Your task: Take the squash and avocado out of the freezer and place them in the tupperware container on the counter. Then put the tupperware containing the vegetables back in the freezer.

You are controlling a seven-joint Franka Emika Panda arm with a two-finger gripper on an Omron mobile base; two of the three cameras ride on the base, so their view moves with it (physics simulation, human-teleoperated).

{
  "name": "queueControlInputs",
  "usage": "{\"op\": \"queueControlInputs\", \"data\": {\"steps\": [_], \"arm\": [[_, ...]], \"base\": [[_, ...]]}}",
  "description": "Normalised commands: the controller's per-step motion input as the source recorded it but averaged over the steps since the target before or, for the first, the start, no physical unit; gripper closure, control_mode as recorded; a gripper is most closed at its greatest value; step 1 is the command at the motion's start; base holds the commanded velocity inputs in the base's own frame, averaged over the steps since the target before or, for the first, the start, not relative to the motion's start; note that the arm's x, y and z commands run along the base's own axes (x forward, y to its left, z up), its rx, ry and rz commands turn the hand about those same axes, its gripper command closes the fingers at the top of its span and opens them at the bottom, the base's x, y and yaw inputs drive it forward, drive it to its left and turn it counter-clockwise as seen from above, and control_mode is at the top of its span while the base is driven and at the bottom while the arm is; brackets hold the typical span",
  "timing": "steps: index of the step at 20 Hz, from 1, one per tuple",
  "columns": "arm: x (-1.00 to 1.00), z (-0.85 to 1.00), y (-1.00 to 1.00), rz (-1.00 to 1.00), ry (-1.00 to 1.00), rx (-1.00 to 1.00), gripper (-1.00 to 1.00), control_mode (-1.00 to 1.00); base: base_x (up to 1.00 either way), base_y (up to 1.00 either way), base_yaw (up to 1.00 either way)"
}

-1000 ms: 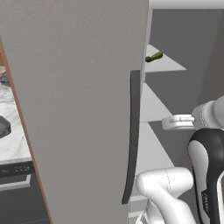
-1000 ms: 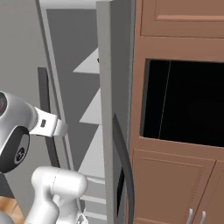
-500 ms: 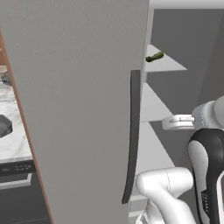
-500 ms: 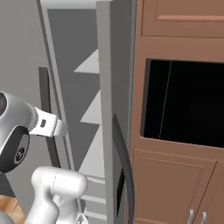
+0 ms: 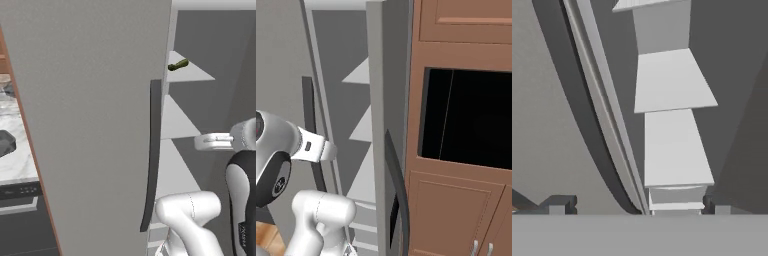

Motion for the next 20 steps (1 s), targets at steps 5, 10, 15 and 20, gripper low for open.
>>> {"op": "queueControlInputs", "data": {"steps": [5,10,15,20], "arm": [[-0.30,0.60,-0.54,-0.05,-0.19,0.00,-1.00,-1.00],[0.27,0.62,-0.18,-0.05,-0.12,0.00,-1.00,-1.00],[0.71,0.42,-0.01,-0.07,-0.08,0.03,-1.00,-1.00],[0.70,0.36,0.00,-0.07,-0.03,0.04,-1.00,-1.00]], "base": [[0.00,0.00,0.00],[0.00,0.00,0.00],[0.00,0.00,0.00],[0.00,0.00,0.00]]}}
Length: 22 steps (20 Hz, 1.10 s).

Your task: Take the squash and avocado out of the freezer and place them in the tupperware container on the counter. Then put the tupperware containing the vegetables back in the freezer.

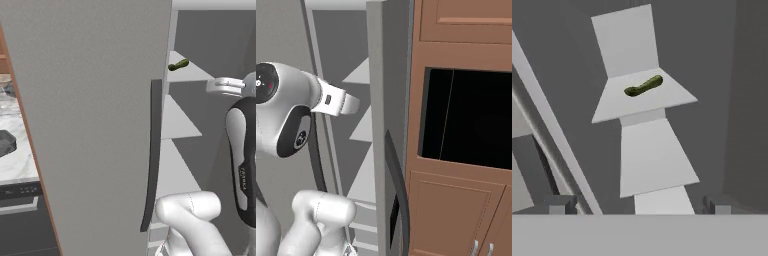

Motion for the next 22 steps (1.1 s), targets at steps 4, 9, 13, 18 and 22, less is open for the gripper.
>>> {"op": "queueControlInputs", "data": {"steps": [4,9,13,18,22], "arm": [[0.44,0.34,-0.15,-0.02,-0.03,0.09,-1.00,-1.00],[0.56,0.27,-0.16,0.00,-0.01,0.12,-1.00,-1.00],[0.70,0.12,-0.08,0.00,0.00,0.11,-1.00,-1.00],[0.79,0.00,-0.05,0.00,0.00,0.06,-1.00,-1.00],[0.80,-0.04,-0.06,-0.03,0.01,0.02,-1.00,-1.00]], "base": [[0.00,0.00,0.00],[0.00,0.00,0.00],[0.00,0.00,0.00],[0.00,0.00,0.00],[0.00,0.00,0.00]]}}
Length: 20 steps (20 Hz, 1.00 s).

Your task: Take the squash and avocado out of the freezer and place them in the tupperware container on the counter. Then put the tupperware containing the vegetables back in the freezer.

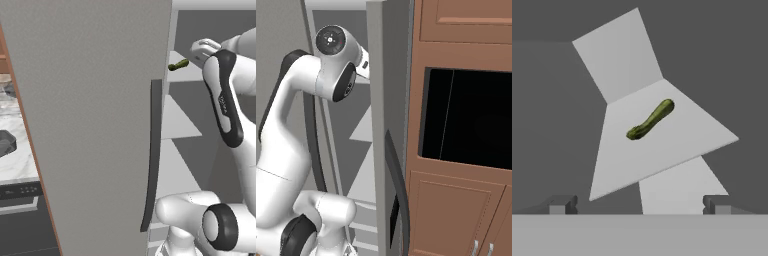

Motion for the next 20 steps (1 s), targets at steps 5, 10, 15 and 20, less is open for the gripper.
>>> {"op": "queueControlInputs", "data": {"steps": [5,10,15,20], "arm": [[0.63,-0.15,-0.18,-0.02,0.04,0.03,-1.00,-1.00],[0.45,-0.23,-0.13,-0.02,0.08,0.02,-1.00,-1.00],[0.49,-0.06,-0.04,-0.02,0.06,0.01,-1.00,-1.00],[0.54,-0.01,0.00,-0.03,0.04,0.00,-1.00,-1.00]], "base": [[0.00,0.00,0.00],[0.00,0.00,0.00],[0.00,0.00,0.00],[0.00,0.00,0.00]]}}
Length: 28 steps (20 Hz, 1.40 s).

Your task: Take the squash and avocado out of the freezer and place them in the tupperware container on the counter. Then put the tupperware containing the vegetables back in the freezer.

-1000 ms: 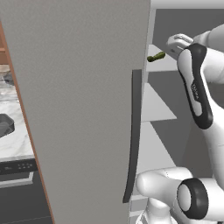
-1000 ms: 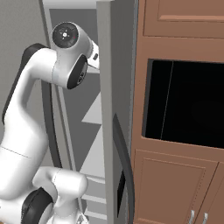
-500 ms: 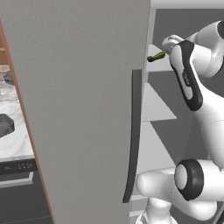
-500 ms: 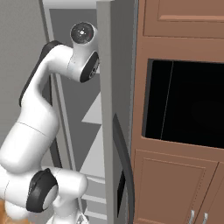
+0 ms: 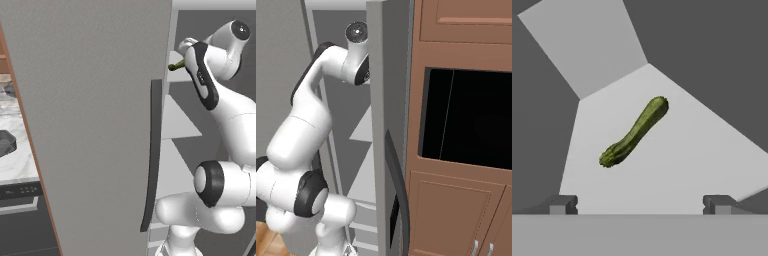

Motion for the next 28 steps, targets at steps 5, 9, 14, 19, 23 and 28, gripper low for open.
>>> {"op": "queueControlInputs", "data": {"steps": [5,9,14,19,23,28], "arm": [[0.49,-0.08,-0.02,-0.04,0.01,0.00,-1.00,-1.00],[0.34,-0.08,-0.18,-0.04,0.01,0.00,-1.00,-1.00],[0.28,-0.15,-0.29,-0.02,0.01,0.00,-1.00,-1.00],[0.24,-0.24,-0.11,-0.01,0.02,0.00,-1.00,-1.00],[0.35,-0.14,-0.02,0.00,0.05,0.00,-1.00,-1.00],[0.42,-0.02,0.00,0.00,0.04,0.00,-1.00,-1.00]], "base": [[0.00,0.00,0.00],[0.00,0.00,0.00],[0.00,0.00,0.00],[0.00,0.00,0.00],[0.00,0.00,0.00],[0.00,0.00,0.00]]}}
